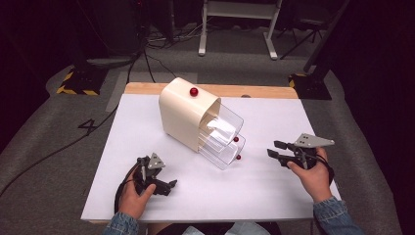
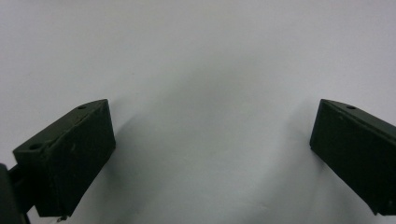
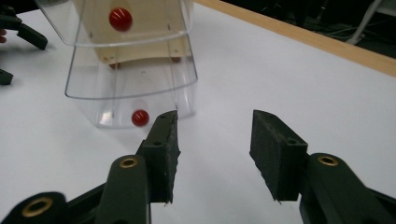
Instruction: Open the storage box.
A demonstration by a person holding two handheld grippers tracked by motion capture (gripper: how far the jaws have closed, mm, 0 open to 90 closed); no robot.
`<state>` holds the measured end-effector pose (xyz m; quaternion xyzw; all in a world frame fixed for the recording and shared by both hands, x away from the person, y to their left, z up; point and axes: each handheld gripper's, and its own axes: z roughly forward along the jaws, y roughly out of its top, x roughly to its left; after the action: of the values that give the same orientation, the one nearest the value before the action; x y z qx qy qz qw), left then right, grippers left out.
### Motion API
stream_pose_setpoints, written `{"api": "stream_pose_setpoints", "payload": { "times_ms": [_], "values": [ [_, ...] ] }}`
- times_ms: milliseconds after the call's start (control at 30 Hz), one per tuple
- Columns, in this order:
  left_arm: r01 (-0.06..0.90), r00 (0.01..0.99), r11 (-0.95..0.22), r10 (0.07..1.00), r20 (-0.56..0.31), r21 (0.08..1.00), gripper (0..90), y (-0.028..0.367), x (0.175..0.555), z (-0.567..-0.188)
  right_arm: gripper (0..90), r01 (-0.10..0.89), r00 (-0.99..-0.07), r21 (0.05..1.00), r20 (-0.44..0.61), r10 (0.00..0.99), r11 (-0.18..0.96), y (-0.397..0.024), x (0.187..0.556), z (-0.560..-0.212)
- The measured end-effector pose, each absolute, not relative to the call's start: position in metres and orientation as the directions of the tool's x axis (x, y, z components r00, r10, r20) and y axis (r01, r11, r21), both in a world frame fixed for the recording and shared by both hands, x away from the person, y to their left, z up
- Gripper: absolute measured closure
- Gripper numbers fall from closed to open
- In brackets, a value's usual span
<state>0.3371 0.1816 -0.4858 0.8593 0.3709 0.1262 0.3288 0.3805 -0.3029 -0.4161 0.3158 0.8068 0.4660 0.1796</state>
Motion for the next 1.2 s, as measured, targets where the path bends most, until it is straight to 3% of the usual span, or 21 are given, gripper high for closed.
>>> {"api": "stream_pose_setpoints", "payload": {
  "times_ms": [733,1067,1200],
  "values": [
    [0.560,0.691,-0.506,0.722,-0.033,0.656,0.2,0.181,0.337,-0.486,38.0,0.532,-0.647,0.745,0.051,0.761,0.403,-0.370,0.359,-0.467],
    [0.560,0.691,-0.506,0.722,-0.033,0.656,0.2,0.181,0.337,-0.486,30.6,0.527,-0.650,0.735,0.026,0.759,0.427,-0.375,0.354,-0.478],
    [0.559,0.692,-0.507,0.722,-0.032,0.656,0.2,0.182,0.337,-0.486,20.5,0.501,-0.678,0.729,-0.004,0.735,0.466,-0.370,0.353,-0.481]
  ]
}}
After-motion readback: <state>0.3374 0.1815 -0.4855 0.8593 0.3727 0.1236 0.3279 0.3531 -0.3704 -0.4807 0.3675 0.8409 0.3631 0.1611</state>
